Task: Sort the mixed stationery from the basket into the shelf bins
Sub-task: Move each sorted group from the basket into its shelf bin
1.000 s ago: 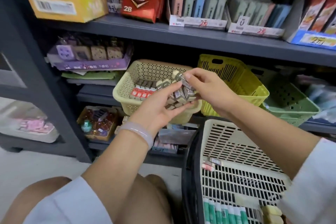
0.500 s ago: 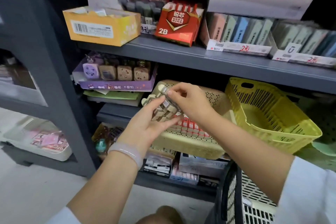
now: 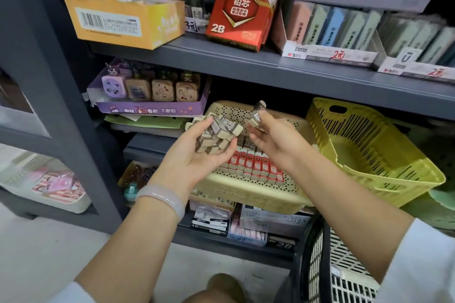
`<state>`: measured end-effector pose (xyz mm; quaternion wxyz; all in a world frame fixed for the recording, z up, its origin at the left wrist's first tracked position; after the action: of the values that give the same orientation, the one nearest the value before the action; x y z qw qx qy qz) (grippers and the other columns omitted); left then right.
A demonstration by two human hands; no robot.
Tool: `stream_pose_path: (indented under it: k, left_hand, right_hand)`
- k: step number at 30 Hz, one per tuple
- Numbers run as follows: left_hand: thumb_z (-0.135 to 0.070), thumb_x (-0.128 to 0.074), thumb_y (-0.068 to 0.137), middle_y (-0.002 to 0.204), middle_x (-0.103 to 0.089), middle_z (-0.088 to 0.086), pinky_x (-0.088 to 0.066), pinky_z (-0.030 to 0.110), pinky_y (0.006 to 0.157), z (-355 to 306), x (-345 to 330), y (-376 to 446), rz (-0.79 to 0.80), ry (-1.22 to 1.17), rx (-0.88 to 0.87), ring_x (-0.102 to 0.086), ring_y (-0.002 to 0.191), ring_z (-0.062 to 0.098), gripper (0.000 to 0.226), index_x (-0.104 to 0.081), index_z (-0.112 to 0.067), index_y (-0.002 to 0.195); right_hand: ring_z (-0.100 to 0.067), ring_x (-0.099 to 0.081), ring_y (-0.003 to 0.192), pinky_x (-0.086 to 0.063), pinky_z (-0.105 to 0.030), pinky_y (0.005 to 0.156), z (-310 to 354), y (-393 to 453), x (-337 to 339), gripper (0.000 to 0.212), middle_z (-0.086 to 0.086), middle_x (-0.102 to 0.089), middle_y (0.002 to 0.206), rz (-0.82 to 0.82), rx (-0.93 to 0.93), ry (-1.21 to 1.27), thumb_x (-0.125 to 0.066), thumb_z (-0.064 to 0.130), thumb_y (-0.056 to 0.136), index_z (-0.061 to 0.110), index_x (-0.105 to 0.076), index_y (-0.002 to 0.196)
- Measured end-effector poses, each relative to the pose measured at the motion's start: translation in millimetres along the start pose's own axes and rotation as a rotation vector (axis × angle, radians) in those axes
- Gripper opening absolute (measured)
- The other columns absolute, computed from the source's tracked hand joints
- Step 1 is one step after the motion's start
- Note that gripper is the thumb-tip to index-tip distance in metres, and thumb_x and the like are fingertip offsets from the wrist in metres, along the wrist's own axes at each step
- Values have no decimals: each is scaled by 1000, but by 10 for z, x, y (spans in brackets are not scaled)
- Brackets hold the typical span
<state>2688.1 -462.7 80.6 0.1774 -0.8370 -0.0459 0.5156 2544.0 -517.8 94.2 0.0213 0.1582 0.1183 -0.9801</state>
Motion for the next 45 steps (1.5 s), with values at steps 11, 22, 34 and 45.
stream_pose_path:
  k: [11,22,34,45]
  left_hand:
    - [-3,-68,77,107,-63,20,-56,49,76,-156,11,-31,-67,45,-126,-63,99,35,13,-62,-3,89]
    - [-2,-67,79,103,-66,17,-57,47,75,-164,6,30,-106,127,-145,-66,96,30,9,-62,-5,86]
    - [-2,-68,76,75,-73,13,-57,45,73,-151,2,103,-113,174,-151,-71,75,23,7,-63,-5,80]
    - [-2,-67,77,68,-72,12,-58,45,72,-146,-24,90,-118,166,-145,-69,76,25,9,-61,-5,82]
  right_hand:
    - [-16,-62,82,-52,-25,70,-185,104,492,17,-7,-67,89,-60,-162,-202,-54,23,92,8,-58,97]
    - [-10,-52,59,-47,-16,51,-26,242,784,15,-5,-62,73,-110,-188,-542,-60,19,89,4,-60,87]
    - [-19,-63,73,-55,-31,81,-198,943,433,26,-13,-67,98,-167,-91,-1061,-58,20,90,6,-58,113]
    - [-12,-61,50,-56,-26,63,-268,1019,441,23,-1,-63,48,-210,-194,-1258,-62,22,86,6,-58,69]
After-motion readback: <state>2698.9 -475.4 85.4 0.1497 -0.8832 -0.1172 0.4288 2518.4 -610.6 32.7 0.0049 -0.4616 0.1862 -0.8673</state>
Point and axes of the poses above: each hand's wrist, its own y-axis towards the middle knuckle, its own x-axis out of the back of the hand, z = x × y, the point moved 3 cm from there along y, towards the middle knuckle
